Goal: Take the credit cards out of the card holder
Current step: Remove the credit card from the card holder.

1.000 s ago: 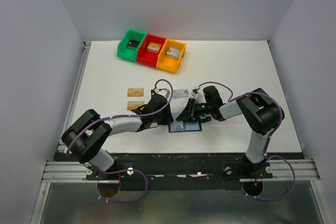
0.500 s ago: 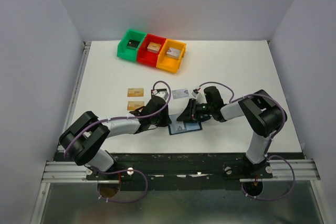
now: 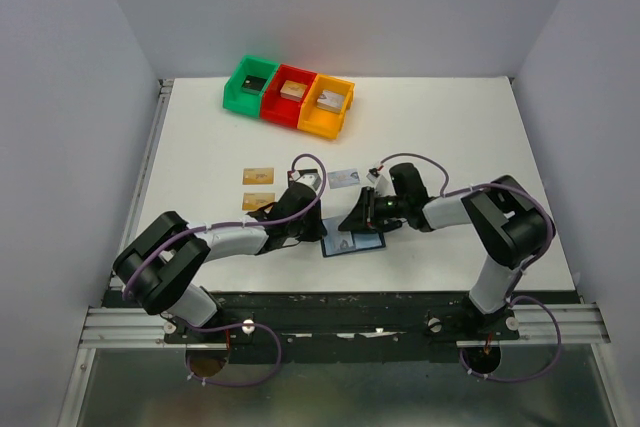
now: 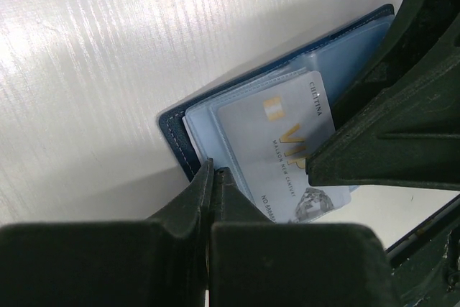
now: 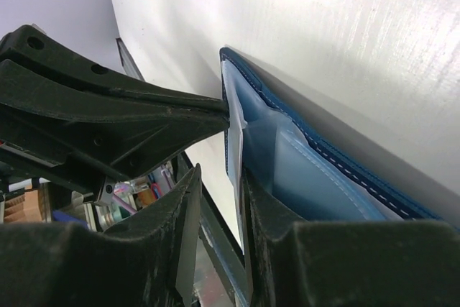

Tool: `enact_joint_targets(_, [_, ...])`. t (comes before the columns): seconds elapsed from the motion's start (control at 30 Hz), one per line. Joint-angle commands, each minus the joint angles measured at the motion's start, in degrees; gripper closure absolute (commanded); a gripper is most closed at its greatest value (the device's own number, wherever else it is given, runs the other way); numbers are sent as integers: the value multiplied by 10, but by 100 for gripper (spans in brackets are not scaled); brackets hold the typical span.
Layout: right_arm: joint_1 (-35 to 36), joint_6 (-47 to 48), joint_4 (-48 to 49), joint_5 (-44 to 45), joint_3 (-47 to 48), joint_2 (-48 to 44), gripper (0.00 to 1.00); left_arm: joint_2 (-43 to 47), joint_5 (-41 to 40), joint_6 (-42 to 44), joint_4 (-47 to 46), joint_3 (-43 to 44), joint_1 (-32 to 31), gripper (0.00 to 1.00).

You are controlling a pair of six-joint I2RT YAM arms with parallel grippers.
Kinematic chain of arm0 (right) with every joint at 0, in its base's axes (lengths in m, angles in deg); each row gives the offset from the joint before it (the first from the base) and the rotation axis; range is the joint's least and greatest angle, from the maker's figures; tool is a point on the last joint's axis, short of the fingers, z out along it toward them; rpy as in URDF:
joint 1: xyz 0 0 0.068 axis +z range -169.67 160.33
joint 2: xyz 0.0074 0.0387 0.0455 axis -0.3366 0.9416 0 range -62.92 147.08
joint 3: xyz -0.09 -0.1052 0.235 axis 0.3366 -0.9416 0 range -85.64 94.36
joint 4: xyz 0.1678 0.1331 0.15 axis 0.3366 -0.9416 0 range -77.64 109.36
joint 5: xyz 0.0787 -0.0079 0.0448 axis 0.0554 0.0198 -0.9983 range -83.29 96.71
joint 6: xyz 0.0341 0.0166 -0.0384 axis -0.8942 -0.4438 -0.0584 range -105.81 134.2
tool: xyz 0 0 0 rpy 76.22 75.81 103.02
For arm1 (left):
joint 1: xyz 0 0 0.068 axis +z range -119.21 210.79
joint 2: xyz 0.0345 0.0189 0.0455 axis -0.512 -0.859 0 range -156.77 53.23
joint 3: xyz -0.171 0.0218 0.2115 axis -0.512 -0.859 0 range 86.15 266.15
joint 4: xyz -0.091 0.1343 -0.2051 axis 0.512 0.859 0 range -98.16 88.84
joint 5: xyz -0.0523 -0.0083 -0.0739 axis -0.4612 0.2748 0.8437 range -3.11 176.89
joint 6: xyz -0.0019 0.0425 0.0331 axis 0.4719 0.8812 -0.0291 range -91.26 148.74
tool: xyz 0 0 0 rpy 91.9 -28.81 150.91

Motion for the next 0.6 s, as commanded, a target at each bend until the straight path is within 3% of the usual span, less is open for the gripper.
enact_joint_targets(0.0, [1,23,-26,12,-10,-25,65,-13,-13,-2,20,-2,-2,100])
enact_joint_targets(0.57, [-7,43,-56,21,-19,-48,67,-27,-14,-7,36,3,-3,100])
